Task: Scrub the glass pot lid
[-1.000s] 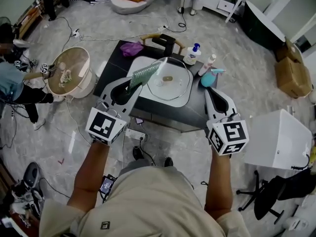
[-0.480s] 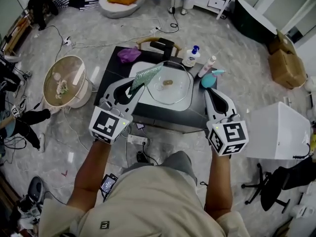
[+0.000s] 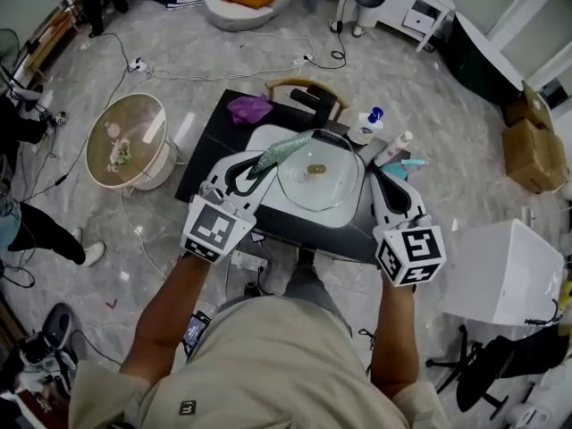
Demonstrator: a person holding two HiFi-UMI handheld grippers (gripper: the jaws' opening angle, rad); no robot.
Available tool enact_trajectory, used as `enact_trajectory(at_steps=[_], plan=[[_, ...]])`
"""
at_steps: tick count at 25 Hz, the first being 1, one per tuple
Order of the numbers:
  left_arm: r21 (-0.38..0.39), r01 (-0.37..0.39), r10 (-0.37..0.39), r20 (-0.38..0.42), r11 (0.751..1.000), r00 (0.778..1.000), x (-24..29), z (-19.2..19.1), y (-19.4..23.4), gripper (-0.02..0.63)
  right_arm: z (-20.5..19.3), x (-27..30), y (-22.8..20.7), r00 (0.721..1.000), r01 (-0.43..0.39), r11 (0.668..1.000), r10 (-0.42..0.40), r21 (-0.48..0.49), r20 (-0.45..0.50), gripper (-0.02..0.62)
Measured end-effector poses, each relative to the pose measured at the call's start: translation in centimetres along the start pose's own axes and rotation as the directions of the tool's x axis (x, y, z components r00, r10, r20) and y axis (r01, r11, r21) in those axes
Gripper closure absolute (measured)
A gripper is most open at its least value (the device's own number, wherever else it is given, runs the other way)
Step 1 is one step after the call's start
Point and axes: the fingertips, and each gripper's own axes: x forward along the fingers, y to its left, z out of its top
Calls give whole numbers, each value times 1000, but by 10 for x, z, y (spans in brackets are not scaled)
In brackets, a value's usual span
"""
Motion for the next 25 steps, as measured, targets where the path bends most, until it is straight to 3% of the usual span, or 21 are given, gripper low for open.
enact_trajectory(at_steps=[10, 25], plan=[[-43, -74, 67, -138, 996, 988, 84, -56, 28, 515, -23, 81, -54, 993, -96, 995, 96, 14, -64, 568], [-147, -120, 70, -304, 982, 950, 182, -169, 34, 515, -110, 134, -117, 974, -100, 991, 115, 87, -197, 568]])
